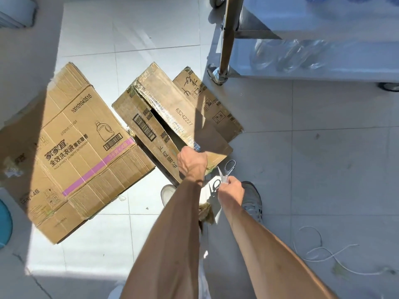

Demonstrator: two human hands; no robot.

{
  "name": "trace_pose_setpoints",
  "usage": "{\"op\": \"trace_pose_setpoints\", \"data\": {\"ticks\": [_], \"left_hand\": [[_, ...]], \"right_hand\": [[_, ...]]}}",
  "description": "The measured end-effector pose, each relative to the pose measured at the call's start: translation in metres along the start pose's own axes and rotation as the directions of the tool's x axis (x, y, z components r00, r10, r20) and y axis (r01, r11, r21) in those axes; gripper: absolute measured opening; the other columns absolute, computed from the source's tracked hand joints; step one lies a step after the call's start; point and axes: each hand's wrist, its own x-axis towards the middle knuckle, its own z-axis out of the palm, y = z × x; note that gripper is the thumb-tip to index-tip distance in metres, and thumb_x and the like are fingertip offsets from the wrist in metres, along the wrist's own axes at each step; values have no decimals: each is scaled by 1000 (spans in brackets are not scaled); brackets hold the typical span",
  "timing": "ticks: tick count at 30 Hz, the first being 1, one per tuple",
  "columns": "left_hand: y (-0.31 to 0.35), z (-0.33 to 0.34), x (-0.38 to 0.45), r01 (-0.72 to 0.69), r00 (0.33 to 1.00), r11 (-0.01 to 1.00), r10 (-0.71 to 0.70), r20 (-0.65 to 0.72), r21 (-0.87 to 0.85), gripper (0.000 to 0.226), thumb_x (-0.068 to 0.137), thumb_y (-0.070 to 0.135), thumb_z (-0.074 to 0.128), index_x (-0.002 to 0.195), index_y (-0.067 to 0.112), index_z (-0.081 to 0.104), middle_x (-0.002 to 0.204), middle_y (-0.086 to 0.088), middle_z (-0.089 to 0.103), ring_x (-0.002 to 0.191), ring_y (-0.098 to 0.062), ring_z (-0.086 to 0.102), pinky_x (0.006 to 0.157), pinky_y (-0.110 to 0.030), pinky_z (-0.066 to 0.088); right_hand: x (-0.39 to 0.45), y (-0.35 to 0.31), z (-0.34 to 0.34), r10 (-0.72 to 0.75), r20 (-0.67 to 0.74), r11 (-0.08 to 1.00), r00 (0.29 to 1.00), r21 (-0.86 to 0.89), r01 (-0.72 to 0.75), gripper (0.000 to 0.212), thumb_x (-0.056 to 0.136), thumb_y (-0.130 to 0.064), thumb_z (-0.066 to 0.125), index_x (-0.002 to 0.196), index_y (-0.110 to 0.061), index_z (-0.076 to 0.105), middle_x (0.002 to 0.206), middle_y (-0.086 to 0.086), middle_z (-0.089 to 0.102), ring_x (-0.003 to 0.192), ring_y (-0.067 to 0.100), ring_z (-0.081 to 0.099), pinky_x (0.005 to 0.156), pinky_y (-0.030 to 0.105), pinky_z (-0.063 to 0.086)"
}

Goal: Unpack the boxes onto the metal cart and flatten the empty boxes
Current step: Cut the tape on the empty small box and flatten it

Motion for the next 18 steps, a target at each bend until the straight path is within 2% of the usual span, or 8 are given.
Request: {"op": "trace_pose_setpoints", "data": {"ticks": [1, 3, 7, 10, 12, 14, 16, 18], "left_hand": [[0, 0, 1, 7, 1000, 1000, -7, -10, -3, 12, 81, 3, 68, 77, 8, 58, 68, -4, 56, 67, -19, 59, 55, -26, 48], [0, 1, 1, 22, 1000, 1000, -22, -19, -18, 8, 81, 6, 69, 79, 5, 62, 73, -7, 60, 65, -18, 60, 56, -26, 52], [-1, 3, 0, 29, 995, 999, -31, -90, -28, 8, 81, 6, 70, 84, 0, 66, 70, -5, 58, 57, -14, 50, 45, -20, 33], [3, 5, -3, 12, 993, 1000, -13, -121, -5, 11, 81, 14, 71, 87, 5, 69, 76, -4, 64, 61, -14, 49, 41, -19, 22], [6, 8, -1, 6, 993, 1000, -10, -117, -28, 12, 81, 16, 71, 89, 8, 68, 82, -5, 68, 63, -15, 51, 42, -19, 21], [8, 10, -1, 8, 993, 999, -14, -118, -48, 17, 81, 16, 72, 94, 7, 66, 83, -5, 66, 69, -16, 52, 44, -19, 21], [8, 10, -2, 3, 995, 999, -8, -103, -45, 21, 82, 16, 72, 99, 5, 66, 91, -9, 68, 74, -18, 56, 47, -20, 28], [7, 9, -3, -3, 996, 999, 0, -92, -40, 20, 83, 15, 70, 100, 4, 66, 96, -11, 70, 79, -19, 62, 55, -22, 36]], "right_hand": [[2, -1, 3, 8, -6, 1000, 1000, 23, -8, 26, 83, -1, 43, 63, -15, 37, 60, 3, 46, 65, 25, 44, 47, 31, 25], [1, -2, 11, 10, -2, 992, 1000, 126, -9, 24, 81, 1, 42, 62, -13, 36, 62, 14, 52, 63, 26, 48, 50, 29, 29], [3, -9, 29, 89, 26, 942, 996, 322, -92, 17, 83, 2, 43, 71, -8, 50, 69, 17, 56, 56, 19, 54, 48, 21, 43], [9, -19, 33, 117, -10, 900, 993, 423, -102, 17, 86, 4, 46, 83, -11, 54, 67, 13, 55, 52, 20, 56, 41, 19, 38], [12, -26, 29, 79, -81, 950, 994, 307, -50, 39, 86, 2, 53, 119, -20, 51, 75, 8, 59, 64, 19, 56, 51, 22, 46], [10, -28, 24, 3, -111, 981, 994, 193, 18, 78, 85, 1, 59, 148, -31, 25, 93, 4, 58, 82, 20, 55, 75, 30, 50], [3, -25, 20, -77, -118, 988, 990, 120, 92, 100, 81, 3, 59, 152, -41, 4, 111, 2, 54, 96, 22, 53, 88, 38, 46], [-3, -15, 16, -162, -64, 981, 985, 93, 168, 108, 75, 6, 50, 149, -50, -5, 117, -6, 46, 92, 15, 49, 80, 33, 42]]}}
